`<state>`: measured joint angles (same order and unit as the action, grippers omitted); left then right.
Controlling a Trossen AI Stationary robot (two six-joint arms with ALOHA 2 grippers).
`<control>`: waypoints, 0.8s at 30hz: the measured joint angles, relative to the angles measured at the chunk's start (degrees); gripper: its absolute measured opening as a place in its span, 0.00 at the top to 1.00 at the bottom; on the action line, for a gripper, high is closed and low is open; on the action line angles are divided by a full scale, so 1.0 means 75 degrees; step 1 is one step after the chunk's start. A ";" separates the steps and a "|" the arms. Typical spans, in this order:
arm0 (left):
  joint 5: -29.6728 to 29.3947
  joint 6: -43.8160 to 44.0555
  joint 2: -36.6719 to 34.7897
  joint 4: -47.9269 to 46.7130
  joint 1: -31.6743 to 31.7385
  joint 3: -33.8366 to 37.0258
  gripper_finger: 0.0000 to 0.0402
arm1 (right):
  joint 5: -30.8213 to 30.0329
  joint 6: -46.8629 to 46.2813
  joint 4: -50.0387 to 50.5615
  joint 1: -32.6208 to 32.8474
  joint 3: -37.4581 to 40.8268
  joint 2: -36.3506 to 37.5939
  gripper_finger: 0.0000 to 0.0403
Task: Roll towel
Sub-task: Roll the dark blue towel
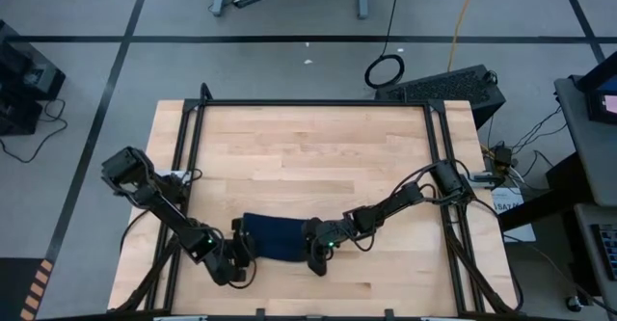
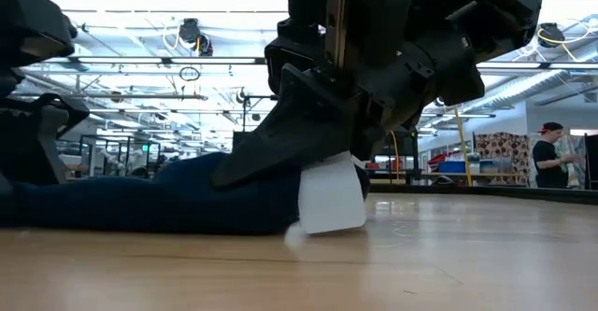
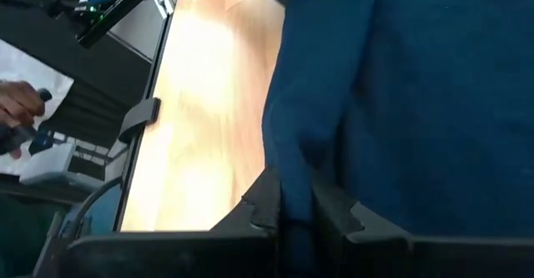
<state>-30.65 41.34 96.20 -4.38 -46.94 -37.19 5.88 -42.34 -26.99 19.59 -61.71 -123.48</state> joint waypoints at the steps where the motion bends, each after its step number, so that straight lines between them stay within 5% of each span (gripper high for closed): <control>1: 0.0080 -0.0023 0.0000 0.0002 0.0059 -0.0005 0.60 | 0.0021 0.0055 0.0011 0.0000 0.0000 0.0000 0.95; 9: 0.1081 -0.0212 -0.0032 0.0087 0.0489 0.0000 0.94 | -0.0211 0.1071 0.0689 0.0058 0.0057 0.0527 0.78; 18: 0.2054 -0.0054 -0.0653 0.0016 0.0708 0.0041 0.92 | -0.1882 0.3509 0.3126 0.0684 0.0044 0.1917 0.44; 24: 0.2265 0.0322 -0.0737 0.0037 0.0714 0.0049 0.93 | -0.3502 0.4990 0.1175 0.1718 0.0011 0.1675 0.41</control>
<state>-13.66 43.76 90.67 -4.11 -41.58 -36.82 -20.38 -4.91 -18.18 32.48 -61.63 -110.92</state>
